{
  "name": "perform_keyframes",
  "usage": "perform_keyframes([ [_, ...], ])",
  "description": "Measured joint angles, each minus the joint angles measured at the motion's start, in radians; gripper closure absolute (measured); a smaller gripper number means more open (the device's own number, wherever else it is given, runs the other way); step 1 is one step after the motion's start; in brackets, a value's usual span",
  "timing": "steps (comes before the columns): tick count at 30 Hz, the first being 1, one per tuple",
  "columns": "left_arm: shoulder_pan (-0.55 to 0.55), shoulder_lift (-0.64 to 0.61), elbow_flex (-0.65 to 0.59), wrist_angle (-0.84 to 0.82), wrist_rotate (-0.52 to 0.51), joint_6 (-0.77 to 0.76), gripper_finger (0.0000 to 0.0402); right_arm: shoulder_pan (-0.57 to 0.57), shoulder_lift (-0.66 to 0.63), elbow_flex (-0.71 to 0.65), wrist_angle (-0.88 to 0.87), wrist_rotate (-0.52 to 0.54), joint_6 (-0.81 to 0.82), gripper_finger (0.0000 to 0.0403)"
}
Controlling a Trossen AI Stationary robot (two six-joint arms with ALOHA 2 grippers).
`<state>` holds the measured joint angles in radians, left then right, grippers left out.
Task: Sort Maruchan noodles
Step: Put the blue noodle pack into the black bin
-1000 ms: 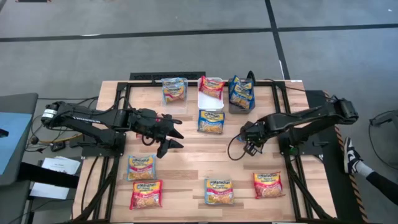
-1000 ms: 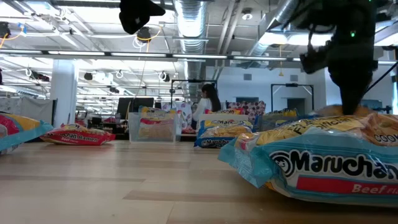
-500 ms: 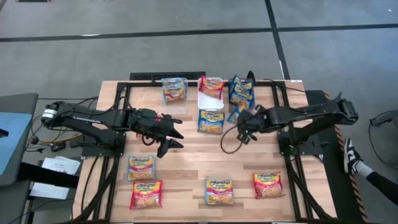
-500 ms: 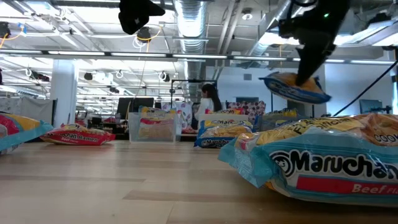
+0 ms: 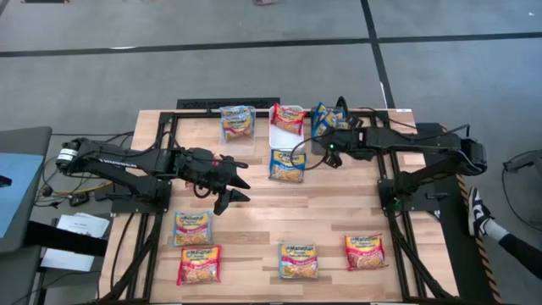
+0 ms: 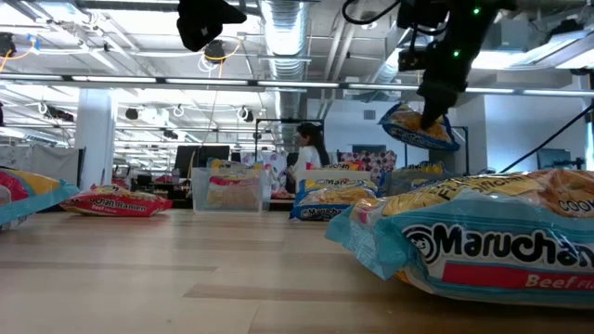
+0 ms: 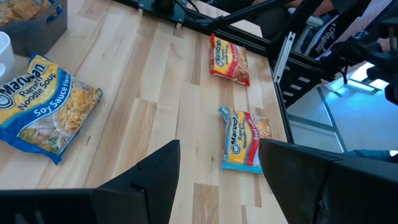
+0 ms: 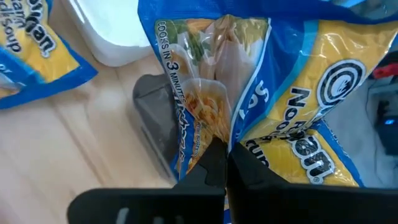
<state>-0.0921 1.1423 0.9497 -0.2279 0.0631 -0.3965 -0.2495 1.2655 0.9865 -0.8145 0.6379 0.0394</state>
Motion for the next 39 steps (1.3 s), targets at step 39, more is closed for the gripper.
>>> perform_keyframes([
  [39, 0.000, 0.000, 0.000, -0.041, -0.004, 0.052, 0.0196, -0.099, 0.395, 0.000, 0.060, 0.122, -0.101, 0.0371],
])
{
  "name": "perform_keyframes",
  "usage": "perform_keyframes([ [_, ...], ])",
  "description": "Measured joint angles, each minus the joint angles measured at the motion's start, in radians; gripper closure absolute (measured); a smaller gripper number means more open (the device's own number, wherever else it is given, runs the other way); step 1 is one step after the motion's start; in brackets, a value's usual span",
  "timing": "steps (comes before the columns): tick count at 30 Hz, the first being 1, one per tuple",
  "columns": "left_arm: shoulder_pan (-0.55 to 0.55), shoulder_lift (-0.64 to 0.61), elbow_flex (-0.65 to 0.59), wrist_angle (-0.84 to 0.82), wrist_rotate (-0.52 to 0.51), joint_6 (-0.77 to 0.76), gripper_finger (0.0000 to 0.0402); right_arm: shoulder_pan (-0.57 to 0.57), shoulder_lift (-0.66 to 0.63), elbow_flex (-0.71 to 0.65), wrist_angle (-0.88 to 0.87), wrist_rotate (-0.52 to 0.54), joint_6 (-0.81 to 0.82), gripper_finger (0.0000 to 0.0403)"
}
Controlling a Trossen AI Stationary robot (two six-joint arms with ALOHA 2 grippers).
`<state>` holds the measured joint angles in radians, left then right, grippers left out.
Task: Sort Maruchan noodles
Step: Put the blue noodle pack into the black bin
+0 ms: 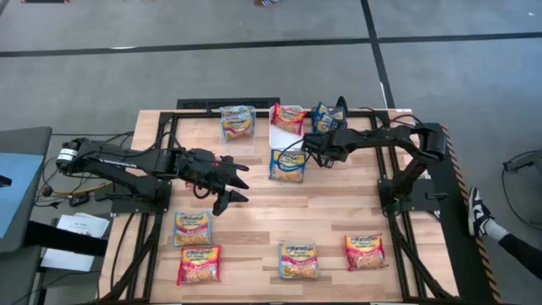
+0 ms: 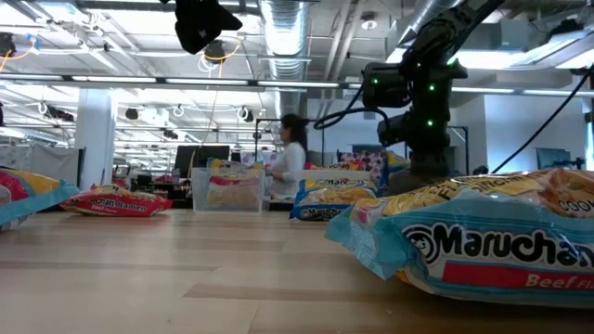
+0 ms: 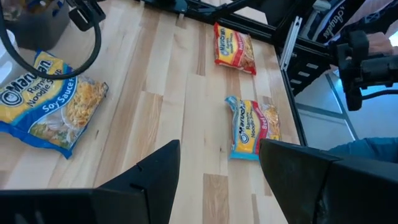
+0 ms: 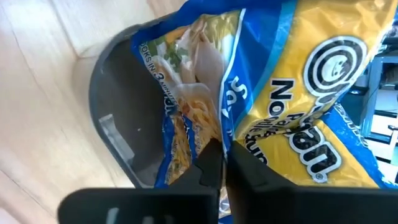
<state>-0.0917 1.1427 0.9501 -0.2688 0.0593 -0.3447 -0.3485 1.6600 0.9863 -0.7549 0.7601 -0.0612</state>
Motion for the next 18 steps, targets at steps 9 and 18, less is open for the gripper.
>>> perform_keyframes([
  [9, 0.000, 0.000, 0.000, -0.010, 0.000, -0.005, 0.0196, -0.008, 0.000, 0.000, 0.009, -0.099, 0.003, 0.0333],
  [18, 0.000, 0.000, 0.000, -0.011, 0.000, -0.016, 0.0196, -0.007, 0.000, 0.087, -0.118, -0.110, 0.060, 0.0277],
])
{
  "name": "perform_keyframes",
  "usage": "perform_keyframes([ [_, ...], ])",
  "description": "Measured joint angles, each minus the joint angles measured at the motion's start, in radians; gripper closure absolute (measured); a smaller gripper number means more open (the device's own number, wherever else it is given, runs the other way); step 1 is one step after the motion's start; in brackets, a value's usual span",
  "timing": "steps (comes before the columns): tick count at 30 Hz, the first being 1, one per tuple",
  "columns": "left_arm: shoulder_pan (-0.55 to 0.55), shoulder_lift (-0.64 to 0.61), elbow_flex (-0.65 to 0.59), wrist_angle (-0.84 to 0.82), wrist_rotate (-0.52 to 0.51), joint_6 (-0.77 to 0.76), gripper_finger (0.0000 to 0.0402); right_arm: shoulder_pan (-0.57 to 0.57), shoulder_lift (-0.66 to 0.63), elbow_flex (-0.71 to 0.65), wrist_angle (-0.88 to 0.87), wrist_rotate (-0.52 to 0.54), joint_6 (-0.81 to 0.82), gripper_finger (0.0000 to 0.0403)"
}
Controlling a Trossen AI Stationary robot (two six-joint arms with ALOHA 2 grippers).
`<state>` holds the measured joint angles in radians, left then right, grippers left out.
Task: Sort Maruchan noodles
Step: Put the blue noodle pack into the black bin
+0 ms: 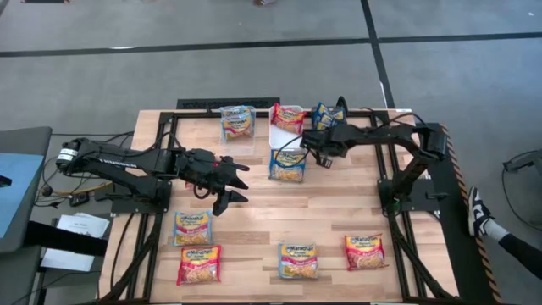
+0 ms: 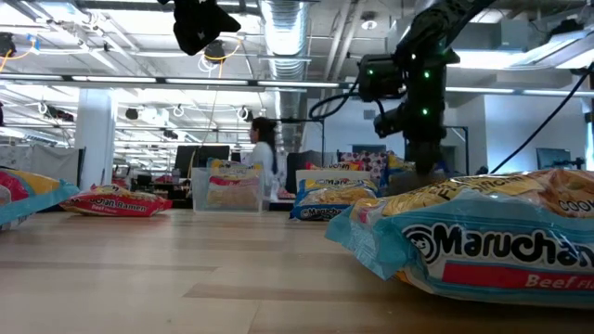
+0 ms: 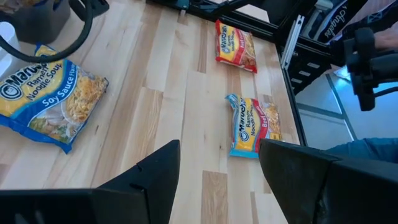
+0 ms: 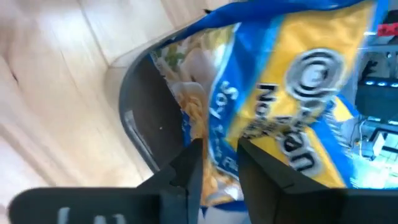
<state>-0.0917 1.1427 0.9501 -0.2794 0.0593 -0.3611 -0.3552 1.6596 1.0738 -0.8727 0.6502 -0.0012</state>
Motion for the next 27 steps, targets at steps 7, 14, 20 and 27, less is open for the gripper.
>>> perform_keyframes([
  [7, 0.000, 0.000, 0.000, 0.000, 0.000, -0.001, 0.0196, 0.001, -0.005, 0.099, -0.156, -0.037, 0.059, 0.0249],
  [14, 0.000, 0.000, 0.000, 0.000, 0.000, -0.002, 0.0196, -0.029, -0.005, 0.161, -0.195, -0.278, -0.007, 0.0256],
  [20, 0.000, 0.000, 0.000, 0.000, 0.000, -0.002, 0.0196, -0.096, -0.005, 0.170, -0.195, -0.400, -0.057, 0.0272],
  [27, 0.000, 0.000, 0.000, 0.000, 0.000, 0.000, 0.0196, -0.196, -0.005, 0.170, -0.188, -0.482, -0.081, 0.0276],
])
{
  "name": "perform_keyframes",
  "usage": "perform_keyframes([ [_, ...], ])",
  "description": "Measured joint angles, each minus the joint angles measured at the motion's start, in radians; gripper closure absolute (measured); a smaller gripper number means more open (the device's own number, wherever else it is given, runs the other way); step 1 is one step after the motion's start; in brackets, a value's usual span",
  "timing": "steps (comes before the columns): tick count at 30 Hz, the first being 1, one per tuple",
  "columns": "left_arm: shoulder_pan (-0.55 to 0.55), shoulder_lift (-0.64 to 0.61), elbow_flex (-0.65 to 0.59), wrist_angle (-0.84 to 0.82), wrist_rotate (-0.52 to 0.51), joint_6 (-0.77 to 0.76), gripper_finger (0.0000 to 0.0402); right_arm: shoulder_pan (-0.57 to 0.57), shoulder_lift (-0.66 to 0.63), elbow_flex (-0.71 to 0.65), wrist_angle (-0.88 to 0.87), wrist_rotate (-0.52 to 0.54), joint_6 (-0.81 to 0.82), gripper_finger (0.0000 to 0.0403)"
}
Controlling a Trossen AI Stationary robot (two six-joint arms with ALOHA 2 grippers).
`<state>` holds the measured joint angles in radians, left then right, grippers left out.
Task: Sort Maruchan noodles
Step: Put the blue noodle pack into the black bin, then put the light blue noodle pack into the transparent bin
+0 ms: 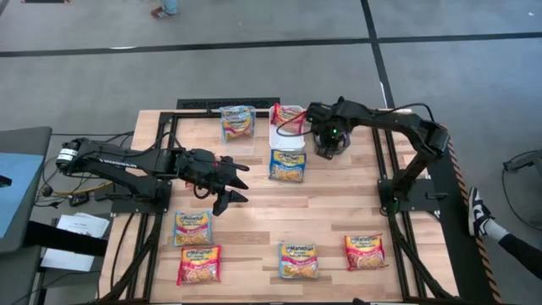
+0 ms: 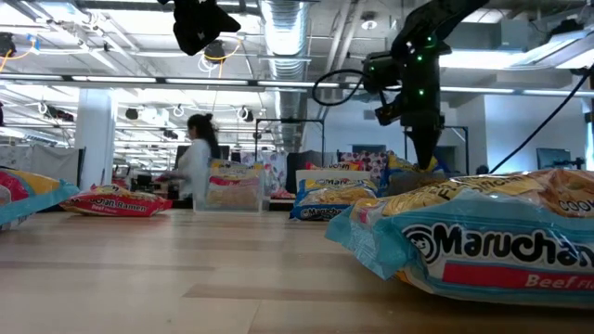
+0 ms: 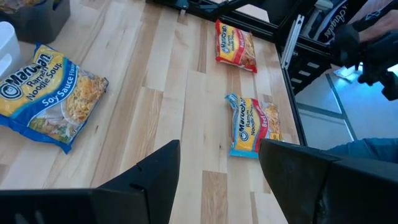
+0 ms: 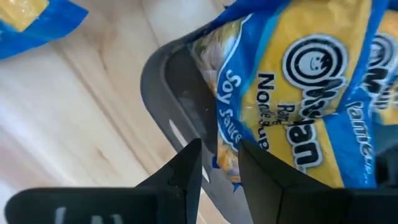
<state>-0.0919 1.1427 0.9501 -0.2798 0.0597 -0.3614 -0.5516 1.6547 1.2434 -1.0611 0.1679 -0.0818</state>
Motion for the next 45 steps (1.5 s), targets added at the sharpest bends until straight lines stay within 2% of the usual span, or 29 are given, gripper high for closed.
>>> perform_keyframes([
  [3, 0.000, 0.000, 0.000, 0.000, 0.000, 0.000, 0.0196, -0.029, 0.000, 0.000, 0.001, -0.068, -0.040, 0.0276],
  [8, 0.000, 0.000, 0.000, 0.000, 0.000, 0.000, 0.0196, -0.042, 0.039, -0.001, 0.006, -0.076, -0.060, 0.0277],
  [10, 0.000, 0.000, 0.000, 0.000, 0.000, 0.000, 0.0196, -0.047, 0.062, -0.001, 0.006, -0.073, -0.083, 0.0277],
  [14, 0.000, 0.000, 0.000, -0.002, 0.000, -0.001, 0.0196, -0.047, 0.099, -0.001, 0.014, 0.004, -0.074, 0.0279],
  [21, 0.000, 0.000, 0.000, -0.004, 0.000, 0.003, 0.0196, -0.070, 0.102, -0.001, 0.094, 0.010, -0.075, 0.0288],
  [28, 0.000, 0.000, 0.000, -0.032, 0.000, 0.000, 0.0196, -0.096, 0.100, -0.001, 0.068, -0.015, -0.057, 0.0290],
  [41, 0.000, 0.000, 0.000, -0.073, -0.001, 0.050, 0.0196, 0.002, -0.057, -0.001, -0.049, -0.049, 0.056, 0.0290],
  [45, 0.000, 0.000, 0.000, -0.077, -0.067, 0.060, 0.0196, 0.038, -0.116, -0.001, -0.049, -0.050, 0.070, 0.0290],
])
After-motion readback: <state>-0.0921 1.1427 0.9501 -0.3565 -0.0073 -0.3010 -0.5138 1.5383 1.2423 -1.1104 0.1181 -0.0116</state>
